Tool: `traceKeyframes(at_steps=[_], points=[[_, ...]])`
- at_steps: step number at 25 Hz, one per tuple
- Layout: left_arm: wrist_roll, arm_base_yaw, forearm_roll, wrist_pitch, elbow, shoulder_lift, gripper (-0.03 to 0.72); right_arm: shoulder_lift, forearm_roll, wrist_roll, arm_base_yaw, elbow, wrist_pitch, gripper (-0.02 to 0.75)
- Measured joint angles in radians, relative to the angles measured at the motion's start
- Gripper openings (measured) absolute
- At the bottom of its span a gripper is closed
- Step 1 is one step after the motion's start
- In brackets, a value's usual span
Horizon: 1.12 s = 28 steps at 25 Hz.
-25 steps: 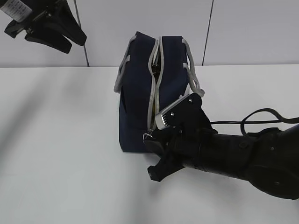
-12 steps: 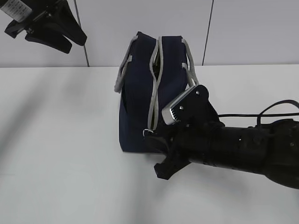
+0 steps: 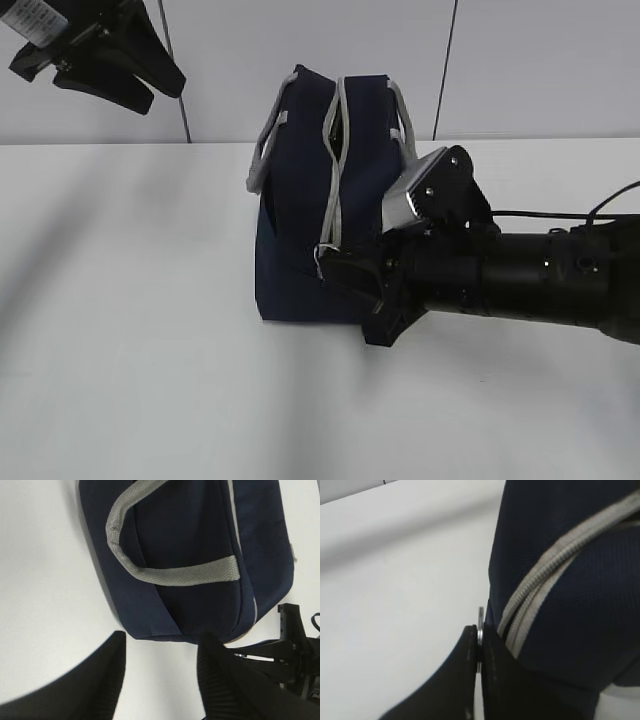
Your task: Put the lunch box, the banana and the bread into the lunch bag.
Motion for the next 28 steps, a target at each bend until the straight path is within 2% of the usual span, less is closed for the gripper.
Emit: traceKeyframes(at_steps=[7,19,28], points=[[0.000,0.000,0.000,0.000,0.000,0.000,0.340,0.000,-0.073,0.050,-0.008,-0.078,-0.002,-0.016],[0.000,0.000,0.000,0.000,0.000,0.000,0.340,0.000,-0.088,0.077,-0.015,-0.140,0.021,-0.016],[0.000,0.000,0.000,0.000,0.000,0.000,0.340,0.000,-0.397,0.343,-0.091,-0.266,-0.007,-0.016]])
